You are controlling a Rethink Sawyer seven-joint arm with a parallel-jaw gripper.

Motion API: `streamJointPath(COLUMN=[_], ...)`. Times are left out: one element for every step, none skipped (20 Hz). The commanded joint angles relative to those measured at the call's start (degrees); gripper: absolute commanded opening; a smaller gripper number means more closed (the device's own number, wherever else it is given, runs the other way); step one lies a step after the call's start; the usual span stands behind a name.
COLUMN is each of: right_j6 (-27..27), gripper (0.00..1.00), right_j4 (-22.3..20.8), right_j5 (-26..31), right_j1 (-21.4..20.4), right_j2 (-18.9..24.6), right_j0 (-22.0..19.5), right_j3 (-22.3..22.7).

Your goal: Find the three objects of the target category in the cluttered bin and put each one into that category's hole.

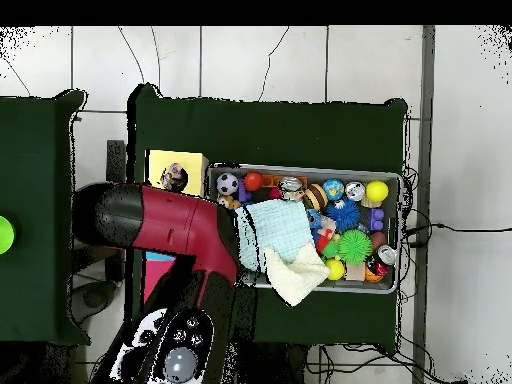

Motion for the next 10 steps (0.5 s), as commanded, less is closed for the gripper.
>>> streamJointPath(right_j6=[8.6,8.9,9.1,8.9,8.3,7.6,7.0,6.9,7.0,6.6], gripper=[0.0,0.0,0.0,0.0,0.0,0.0,0.0,0.0,0.0,0.0], right_j4=[-1.8,-1.8,-1.6,-1.5,-1.3,-1.0,-1.4,-2.0,-3.0,-3.4], right_j5=[-2.0,-3.0,-5.1,-6.3,-8.3,-10.3,-11.5,-12.1,-12.4,-13.4], right_j1=[2.4,2.8,3.4,3.7,3.8,4.0,4.3,4.9,6.3,7.2], right_j2=[3.0,3.2,3.7,4.0,4.9,5.7,5.9,5.5,4.5,4.5], right_j0=[-1.7,-1.6,-1.5,-1.6,-2.1,-2.6,-2.8,-2.7,-2.5,-2.6], right_j3=[5.2,5.3,5.5,5.5,5.8,6.0,5.4,4.7,2.8,2.1])
